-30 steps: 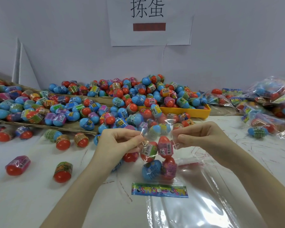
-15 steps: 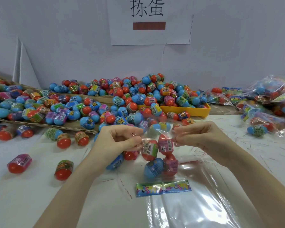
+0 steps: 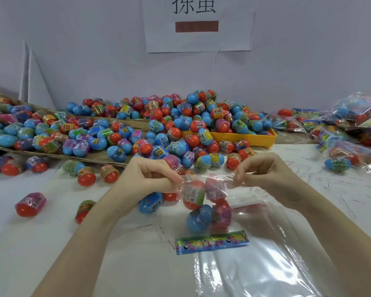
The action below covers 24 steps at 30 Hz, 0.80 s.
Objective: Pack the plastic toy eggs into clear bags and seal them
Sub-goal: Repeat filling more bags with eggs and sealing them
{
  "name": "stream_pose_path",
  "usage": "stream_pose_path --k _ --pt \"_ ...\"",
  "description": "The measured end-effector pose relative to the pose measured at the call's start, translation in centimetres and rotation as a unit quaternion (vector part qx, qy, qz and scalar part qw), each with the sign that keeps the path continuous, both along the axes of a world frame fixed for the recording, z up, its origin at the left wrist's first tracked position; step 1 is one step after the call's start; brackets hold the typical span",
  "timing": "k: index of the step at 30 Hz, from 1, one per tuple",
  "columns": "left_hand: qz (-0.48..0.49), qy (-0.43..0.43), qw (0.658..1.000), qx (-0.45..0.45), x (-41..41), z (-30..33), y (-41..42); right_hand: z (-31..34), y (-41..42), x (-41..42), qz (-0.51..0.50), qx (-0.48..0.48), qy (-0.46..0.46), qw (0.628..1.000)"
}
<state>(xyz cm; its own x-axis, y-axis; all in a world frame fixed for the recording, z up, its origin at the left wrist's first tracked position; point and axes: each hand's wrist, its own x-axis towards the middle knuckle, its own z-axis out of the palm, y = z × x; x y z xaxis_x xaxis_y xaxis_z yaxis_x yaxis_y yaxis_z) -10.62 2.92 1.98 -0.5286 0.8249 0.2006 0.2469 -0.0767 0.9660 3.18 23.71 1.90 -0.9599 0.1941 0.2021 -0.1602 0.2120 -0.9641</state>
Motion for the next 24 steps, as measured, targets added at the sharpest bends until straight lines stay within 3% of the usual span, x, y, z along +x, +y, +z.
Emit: stream_pose_path --k 10,24 --pt "0.022 0.089 0.995 -0.039 0.3 0.19 0.13 0.57 -0.77 -0.18 -0.027 0.107 0.004 0.994" --pt "0.022 0.063 0.996 -0.052 0.3 0.02 0.63 0.24 -0.58 -0.32 -0.052 0.172 -0.023 0.983"
